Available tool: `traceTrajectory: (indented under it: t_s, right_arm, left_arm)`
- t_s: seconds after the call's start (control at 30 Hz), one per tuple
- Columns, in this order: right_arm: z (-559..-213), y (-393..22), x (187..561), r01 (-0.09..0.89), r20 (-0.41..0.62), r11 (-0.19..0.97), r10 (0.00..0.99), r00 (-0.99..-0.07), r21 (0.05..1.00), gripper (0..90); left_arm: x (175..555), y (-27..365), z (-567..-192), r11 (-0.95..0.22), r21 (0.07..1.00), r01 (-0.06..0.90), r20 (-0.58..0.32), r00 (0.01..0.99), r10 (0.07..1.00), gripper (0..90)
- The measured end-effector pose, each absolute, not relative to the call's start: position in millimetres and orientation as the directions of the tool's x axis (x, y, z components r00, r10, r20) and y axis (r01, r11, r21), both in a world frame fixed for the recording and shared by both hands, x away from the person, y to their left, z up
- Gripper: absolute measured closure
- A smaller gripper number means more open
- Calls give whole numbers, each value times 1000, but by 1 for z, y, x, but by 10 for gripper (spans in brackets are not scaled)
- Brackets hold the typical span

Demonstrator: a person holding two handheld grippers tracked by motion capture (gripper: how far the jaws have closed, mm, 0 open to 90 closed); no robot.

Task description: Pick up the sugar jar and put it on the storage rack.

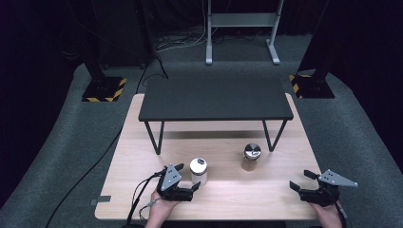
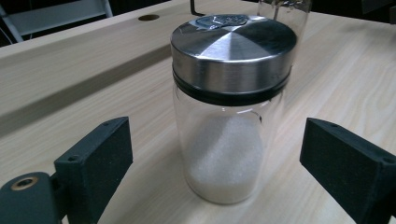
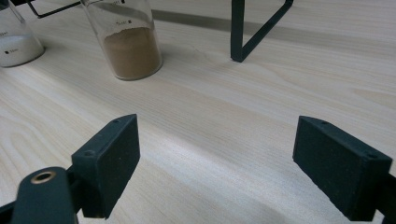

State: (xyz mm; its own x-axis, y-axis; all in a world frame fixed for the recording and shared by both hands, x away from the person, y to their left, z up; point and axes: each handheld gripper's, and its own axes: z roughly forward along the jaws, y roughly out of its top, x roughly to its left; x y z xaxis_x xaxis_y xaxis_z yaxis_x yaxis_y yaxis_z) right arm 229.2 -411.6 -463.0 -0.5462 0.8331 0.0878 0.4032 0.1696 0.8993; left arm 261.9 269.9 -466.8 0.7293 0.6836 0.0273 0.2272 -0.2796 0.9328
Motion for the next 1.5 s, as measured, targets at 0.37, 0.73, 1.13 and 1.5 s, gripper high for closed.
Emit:
traceTrajectory:
  t_s: [0.37,0.73,1.13,1.5]
  right_arm:
    - [-463,-412,230,405,88,172,831,-549,898,136]
    - [-463,-411,230,403,85,175,831,-550,898,136]
    - [-463,-411,230,404,86,174,832,-549,898,136]
    - [-463,-411,230,403,85,174,832,-549,898,136]
  left_arm:
    - [274,260,-476,-274,931,243,4,742,670,118]
    - [278,252,-479,-275,933,232,13,742,670,181]
    - [279,251,-479,-264,934,242,1,735,678,306]
    - [273,266,-463,-268,934,234,21,715,699,307]
